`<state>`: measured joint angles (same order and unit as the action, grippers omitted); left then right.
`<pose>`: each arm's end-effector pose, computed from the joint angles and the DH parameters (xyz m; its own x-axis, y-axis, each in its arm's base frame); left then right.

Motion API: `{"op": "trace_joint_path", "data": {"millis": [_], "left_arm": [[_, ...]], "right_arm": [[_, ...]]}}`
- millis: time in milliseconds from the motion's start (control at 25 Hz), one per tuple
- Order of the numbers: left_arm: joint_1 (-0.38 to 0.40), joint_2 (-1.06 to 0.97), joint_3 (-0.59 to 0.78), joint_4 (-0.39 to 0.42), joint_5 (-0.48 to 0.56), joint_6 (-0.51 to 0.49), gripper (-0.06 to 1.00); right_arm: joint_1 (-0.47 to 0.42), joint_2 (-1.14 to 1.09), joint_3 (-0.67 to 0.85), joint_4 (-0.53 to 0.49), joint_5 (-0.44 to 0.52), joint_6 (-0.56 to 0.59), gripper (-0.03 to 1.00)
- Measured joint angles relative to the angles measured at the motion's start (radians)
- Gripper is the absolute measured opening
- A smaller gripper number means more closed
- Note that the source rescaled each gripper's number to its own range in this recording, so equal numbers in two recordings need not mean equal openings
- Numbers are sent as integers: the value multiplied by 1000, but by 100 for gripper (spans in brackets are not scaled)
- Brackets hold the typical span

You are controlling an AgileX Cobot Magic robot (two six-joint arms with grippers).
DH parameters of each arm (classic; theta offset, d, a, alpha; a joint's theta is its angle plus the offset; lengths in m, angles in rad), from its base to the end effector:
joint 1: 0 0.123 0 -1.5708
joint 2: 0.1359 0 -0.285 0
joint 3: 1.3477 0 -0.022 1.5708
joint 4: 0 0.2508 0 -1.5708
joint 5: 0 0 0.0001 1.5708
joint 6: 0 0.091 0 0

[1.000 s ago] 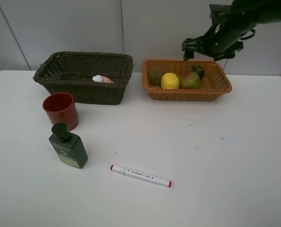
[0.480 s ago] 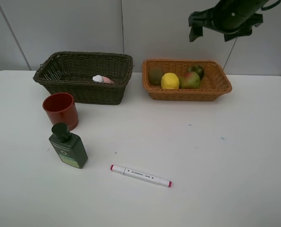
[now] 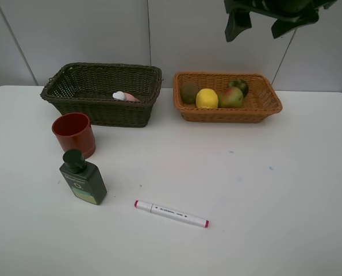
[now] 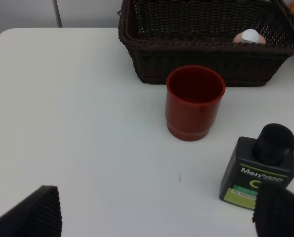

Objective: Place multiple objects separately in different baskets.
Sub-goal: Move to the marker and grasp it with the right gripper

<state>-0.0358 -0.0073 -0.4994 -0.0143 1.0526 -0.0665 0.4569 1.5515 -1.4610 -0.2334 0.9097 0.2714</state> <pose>-0.0056 -0.0009 0.2778 -0.4447 -0.0576 -0.8938 0.0143 0.9973 -0.0714 0.3121 0.1349 0.3571 -0.7390 -0.2251 -0.6350 -0.2406 0.9686 -0.0634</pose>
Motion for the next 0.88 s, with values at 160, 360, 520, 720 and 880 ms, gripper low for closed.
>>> {"op": "trace_joint_path", "data": {"millis": [160,360,520,720,880], "left_arm": [[0,0,0,0,0,0,100],[0,0,0,0,0,0,100],[0,0,0,0,0,0,100],[0,0,0,0,0,0,100],[0,0,0,0,0,0,100]], "right_arm": [[56,-66,80,-3,-32,-3,90],[120,-164,296,-5,-118,-3,95],[181,-239,480,-8,-228,-5,96],[277,-268,613,-8,-274,-14,96],[338,-269,662,-8,-279,-47,96]]}}
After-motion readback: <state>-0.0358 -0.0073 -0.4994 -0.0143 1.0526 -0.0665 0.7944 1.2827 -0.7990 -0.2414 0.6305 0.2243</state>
